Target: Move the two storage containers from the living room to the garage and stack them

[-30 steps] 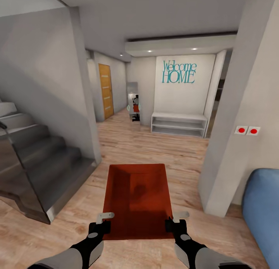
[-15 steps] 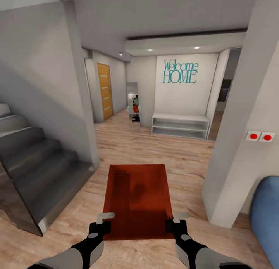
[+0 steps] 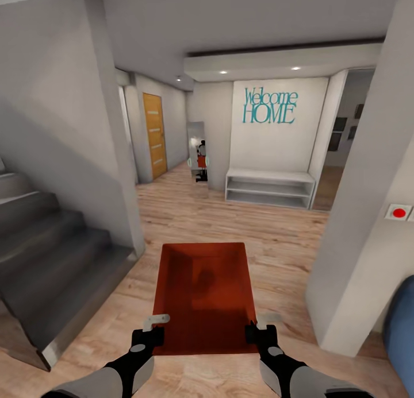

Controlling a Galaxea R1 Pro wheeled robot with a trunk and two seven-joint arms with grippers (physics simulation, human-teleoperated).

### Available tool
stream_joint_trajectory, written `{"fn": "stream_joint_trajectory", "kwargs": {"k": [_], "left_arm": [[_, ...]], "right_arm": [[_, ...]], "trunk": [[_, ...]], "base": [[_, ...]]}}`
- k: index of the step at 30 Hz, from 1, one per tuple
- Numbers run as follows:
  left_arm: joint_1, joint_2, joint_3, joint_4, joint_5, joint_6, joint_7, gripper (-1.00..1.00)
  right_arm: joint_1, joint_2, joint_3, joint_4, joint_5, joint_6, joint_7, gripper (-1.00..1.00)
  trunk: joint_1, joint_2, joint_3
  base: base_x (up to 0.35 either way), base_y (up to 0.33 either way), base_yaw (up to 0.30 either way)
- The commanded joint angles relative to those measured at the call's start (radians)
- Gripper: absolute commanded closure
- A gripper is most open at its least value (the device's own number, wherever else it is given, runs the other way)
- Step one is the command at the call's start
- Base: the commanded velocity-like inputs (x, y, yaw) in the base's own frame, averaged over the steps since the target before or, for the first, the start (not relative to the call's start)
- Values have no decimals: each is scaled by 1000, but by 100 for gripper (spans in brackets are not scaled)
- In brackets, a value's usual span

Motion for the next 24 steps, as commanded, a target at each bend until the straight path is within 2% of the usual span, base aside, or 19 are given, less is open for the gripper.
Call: {"fn": "stream_joint_trajectory", "kwargs": {"k": [1, 24], "left_arm": [[-2, 0, -3, -1, 4, -7, 15, 100], [-2, 0, -2, -2, 6, -9, 18, 100]], "right_arm": [[-1, 9, 4, 4, -12, -4, -4, 100], [-1, 10, 5, 3, -11, -4, -4, 100]], "trunk": [[1, -2, -2], [1, -2, -2]], "base": [[321, 0, 0], [321, 0, 0]]}}
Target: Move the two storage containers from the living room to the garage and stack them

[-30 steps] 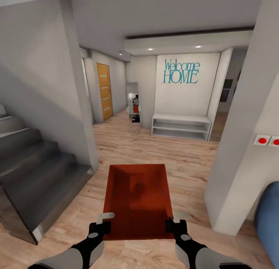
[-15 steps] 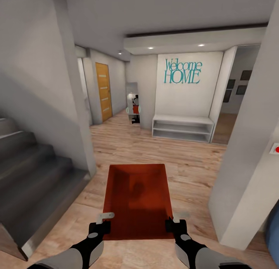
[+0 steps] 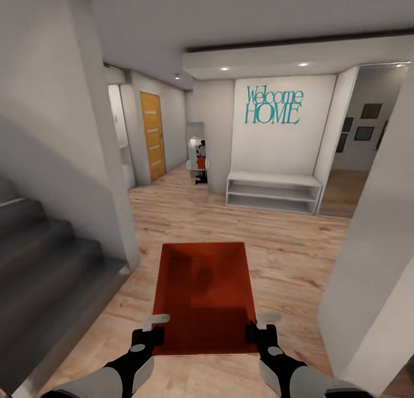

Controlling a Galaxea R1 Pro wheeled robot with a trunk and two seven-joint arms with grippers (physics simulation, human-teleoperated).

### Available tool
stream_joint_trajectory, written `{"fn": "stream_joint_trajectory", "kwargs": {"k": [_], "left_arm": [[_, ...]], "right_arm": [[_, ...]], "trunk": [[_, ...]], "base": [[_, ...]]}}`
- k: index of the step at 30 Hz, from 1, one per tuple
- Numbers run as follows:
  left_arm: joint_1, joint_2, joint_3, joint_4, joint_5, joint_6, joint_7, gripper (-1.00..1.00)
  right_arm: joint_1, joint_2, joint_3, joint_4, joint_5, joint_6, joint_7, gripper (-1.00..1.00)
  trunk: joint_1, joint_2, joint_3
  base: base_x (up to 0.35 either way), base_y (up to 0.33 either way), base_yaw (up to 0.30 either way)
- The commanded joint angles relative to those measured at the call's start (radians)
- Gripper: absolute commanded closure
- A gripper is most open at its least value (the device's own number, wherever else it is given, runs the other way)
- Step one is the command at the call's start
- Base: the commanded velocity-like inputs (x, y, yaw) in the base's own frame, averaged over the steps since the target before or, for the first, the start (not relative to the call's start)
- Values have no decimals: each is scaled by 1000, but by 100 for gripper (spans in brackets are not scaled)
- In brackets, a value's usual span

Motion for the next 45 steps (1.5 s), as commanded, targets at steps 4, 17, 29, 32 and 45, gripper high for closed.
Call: {"fn": "stream_joint_trajectory", "kwargs": {"k": [4, 17, 29, 32, 45], "left_arm": [[-1, 0, 1, -1, 2, -23, 20, 100], [-1, 0, 4, 0, 4, -32, 19, 100], [-1, 0, 4, 1, 8, -32, 18, 100], [-1, 0, 4, 0, 8, -32, 18, 100], [-2, 0, 4, 0, 8, -34, 18, 100]], "right_arm": [[-1, 9, 6, 4, -11, -3, -4, 100], [-1, 9, 5, 4, -11, -3, -4, 100], [-1, 11, 6, 4, -10, -3, -4, 100], [-1, 11, 6, 4, -10, -3, -4, 100], [-1, 11, 6, 4, -10, -3, -4, 100]], "trunk": [[1, -2, -2], [1, -2, -2], [1, -2, -2], [1, -2, -2], [1, -2, -2]], "base": [[321, 0, 0], [321, 0, 0], [321, 0, 0], [321, 0, 0], [321, 0, 0]]}}
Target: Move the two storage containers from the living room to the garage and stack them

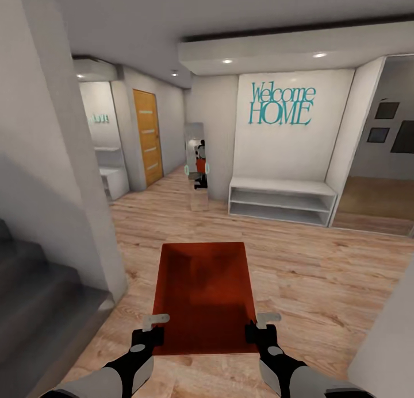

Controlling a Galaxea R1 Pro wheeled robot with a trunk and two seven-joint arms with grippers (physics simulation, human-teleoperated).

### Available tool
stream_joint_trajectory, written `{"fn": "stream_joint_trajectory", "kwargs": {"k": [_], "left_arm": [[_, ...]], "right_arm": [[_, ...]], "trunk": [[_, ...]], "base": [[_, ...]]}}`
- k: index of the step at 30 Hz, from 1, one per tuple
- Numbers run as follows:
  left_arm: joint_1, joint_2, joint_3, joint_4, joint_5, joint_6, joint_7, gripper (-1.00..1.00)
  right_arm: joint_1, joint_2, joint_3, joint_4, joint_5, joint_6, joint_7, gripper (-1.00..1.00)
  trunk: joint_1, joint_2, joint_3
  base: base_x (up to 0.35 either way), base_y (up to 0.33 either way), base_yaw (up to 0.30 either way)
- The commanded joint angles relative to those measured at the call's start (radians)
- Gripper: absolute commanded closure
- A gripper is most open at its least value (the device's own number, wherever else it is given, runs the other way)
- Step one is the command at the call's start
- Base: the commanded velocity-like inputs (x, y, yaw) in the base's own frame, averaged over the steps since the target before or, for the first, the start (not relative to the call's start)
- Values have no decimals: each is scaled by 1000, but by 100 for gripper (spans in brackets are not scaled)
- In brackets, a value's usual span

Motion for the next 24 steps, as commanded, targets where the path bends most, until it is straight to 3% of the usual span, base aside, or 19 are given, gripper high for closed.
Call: {"fn": "stream_joint_trajectory", "kwargs": {"k": [1, 24], "left_arm": [[-2, 0, 8, -1, 2, -32, 18, 100], [-2, 1, 8, 2, 3, -34, 18, 100]], "right_arm": [[0, 11, 5, 5, -12, -4, -3, 100], [0, 11, 5, 6, -14, -4, -3, 100]], "trunk": [[1, -2, -2], [1, -2, -2]], "base": [[321, 0, 0], [321, 0, 0]]}}
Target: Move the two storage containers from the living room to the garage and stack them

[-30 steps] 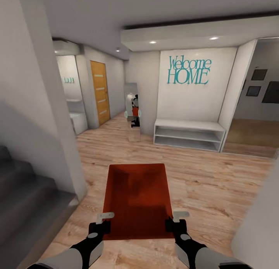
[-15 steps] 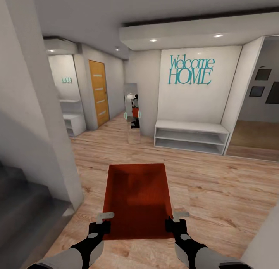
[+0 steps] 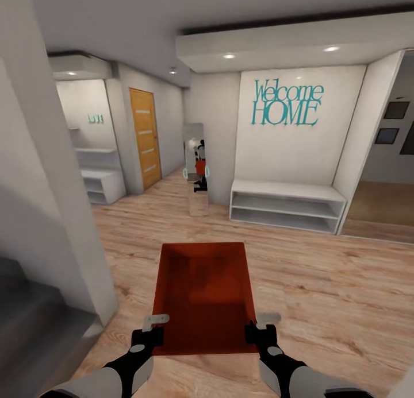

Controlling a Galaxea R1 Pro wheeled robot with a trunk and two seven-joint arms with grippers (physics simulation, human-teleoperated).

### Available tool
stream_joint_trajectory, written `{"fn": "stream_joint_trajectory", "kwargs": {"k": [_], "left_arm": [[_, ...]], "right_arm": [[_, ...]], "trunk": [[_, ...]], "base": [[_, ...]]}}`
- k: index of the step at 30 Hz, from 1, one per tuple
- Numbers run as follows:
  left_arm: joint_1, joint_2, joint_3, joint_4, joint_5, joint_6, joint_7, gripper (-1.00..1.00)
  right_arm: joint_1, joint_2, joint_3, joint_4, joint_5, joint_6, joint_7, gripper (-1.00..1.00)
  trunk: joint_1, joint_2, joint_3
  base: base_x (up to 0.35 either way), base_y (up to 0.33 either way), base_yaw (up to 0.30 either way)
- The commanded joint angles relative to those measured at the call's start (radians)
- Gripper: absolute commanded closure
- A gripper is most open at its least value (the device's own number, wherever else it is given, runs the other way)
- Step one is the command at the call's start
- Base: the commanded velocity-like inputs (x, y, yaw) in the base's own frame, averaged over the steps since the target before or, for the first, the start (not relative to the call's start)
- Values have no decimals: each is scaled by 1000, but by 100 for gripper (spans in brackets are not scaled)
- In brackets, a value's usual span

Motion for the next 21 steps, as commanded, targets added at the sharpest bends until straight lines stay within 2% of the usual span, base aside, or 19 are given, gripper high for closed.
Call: {"fn": "stream_joint_trajectory", "kwargs": {"k": [1, 21], "left_arm": [[-2, 0, 8, -1, 2, -32, 21, 100], [-1, 0, 8, 1, 3, -30, 22, 100]], "right_arm": [[0, 9, -1, 5, -6, -3, -2, 100], [0, 9, -1, 5, -6, -3, -2, 100]], "trunk": [[1, -2, -2], [1, -2, -2]], "base": [[321, 0, 0], [321, 0, 0]]}}
